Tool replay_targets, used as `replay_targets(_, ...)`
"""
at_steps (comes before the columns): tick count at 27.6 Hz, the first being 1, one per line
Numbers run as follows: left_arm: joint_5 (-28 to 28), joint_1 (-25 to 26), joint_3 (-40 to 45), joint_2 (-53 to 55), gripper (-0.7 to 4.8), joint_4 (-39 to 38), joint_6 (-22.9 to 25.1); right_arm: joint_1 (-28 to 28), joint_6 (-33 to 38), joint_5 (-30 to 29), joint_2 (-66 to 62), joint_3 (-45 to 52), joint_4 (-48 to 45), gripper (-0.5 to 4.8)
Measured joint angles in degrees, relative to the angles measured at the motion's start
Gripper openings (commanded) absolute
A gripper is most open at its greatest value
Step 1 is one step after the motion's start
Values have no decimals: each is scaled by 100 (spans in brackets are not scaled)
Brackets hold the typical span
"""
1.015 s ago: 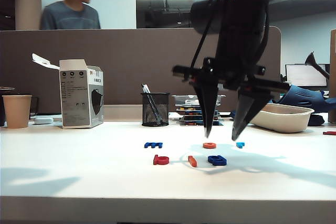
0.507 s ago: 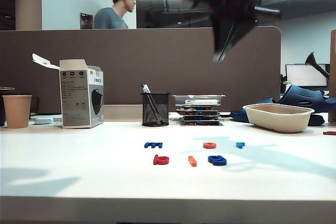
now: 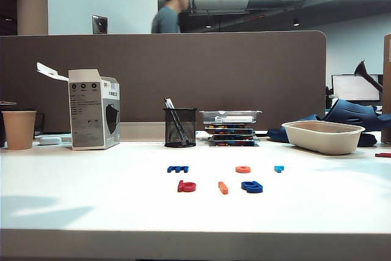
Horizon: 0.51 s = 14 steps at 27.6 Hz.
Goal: Select the appropriate letters from the row of letter magnets placed on the table to arrange into the word "big".
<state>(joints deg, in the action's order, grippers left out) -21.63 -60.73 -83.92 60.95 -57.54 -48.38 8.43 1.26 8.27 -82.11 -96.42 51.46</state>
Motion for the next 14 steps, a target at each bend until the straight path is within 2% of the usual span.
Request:
replay_targets(2, -2, 0, -2, 0, -4, 0, 0, -439, -83, -216, 208, 0, -4, -5)
replay_targets(4, 0, -2, -2, 0, -4, 11, 2, -1335, -129, -1045, 507, 0, 4, -5)
replay_targets(6, -2, 0, -2, 2, -5, 50, 26, -2026, -164, -1589, 669, 52, 70, -5)
replay_targets(7, -2, 0, -2, 2, -5, 81, 118, -2240, -175, -1659, 734, 103, 98, -5)
replay_targets(11, -72, 98, -2, 20, -5, 531, 1143, -2658, -219, -1851, 1060, 411, 129, -5)
replay_targets(14, -118, 356, -2, 76, -5, 1093, 2186, -2883, -223, -2037, 1445, 863, -17, -5)
